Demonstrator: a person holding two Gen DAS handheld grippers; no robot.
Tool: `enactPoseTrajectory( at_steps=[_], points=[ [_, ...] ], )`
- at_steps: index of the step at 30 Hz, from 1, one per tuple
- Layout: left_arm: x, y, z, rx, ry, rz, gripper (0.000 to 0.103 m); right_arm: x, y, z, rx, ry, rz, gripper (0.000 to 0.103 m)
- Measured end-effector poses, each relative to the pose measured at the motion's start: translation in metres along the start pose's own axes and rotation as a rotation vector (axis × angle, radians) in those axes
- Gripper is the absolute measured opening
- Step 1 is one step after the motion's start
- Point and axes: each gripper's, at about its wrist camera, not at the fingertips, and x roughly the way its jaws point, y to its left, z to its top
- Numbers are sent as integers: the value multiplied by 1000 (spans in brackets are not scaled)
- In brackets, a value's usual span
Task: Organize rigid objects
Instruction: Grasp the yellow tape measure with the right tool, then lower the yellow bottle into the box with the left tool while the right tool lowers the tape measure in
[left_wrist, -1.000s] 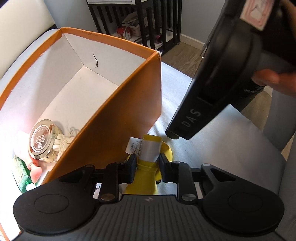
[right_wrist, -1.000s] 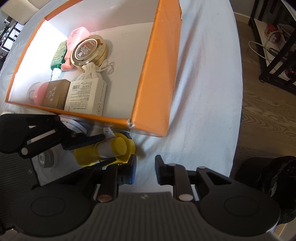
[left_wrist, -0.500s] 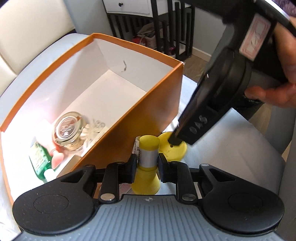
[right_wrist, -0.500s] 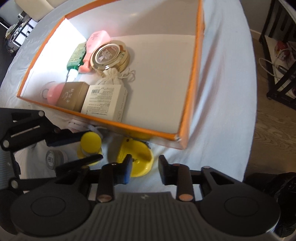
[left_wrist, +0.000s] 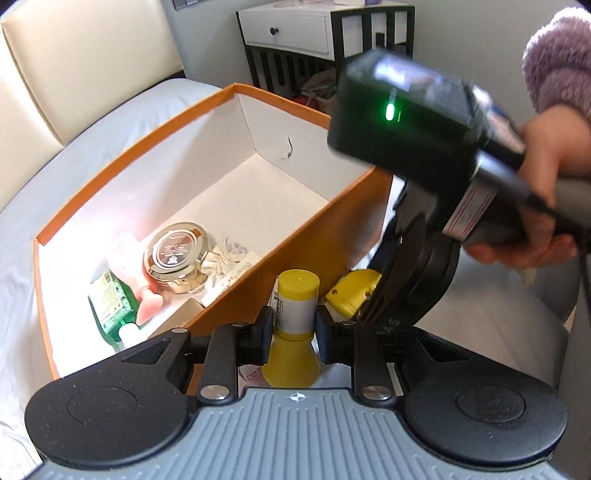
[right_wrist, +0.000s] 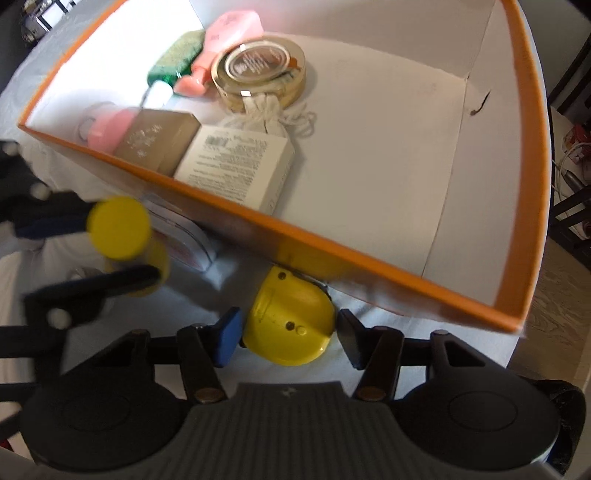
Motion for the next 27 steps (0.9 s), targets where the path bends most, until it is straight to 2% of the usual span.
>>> enactPoseTrajectory(
  at_steps=[8,13,14,15,16,17,19,21,25,27],
  points=[
    [-17,8,3,-3,-50,-12,27,-6,10,-3,-81,-14,-20,55],
    [-30,4,13,27,-104,-24,26,-34,17,-15,-119,-69,46,53],
    [-32,3,15,31,-109,-19,26,-43,18,-18,-129,-98,51,27],
    [-34,3,17,34,-115,-14,26,-51,19,-20,-139,-119,65,22],
    [-37,2,19,36,-124,-11,26,-58,18,-21,-129,-118,89,5],
    [-41,2,21,35,-134,-7,26,-66,16,-24,-106,-137,119,0],
    [-44,2,25,36,-141,3,26,-81,17,-29,-116,-182,133,0],
    [-44,0,26,34,-132,11,26,-87,17,-34,-131,-223,96,0],
    [-36,-3,26,32,-77,-15,26,-73,7,-37,-86,-200,65,7],
    [-30,-6,24,52,-54,-17,27,-65,2,-35,-58,-188,49,17]
  ],
)
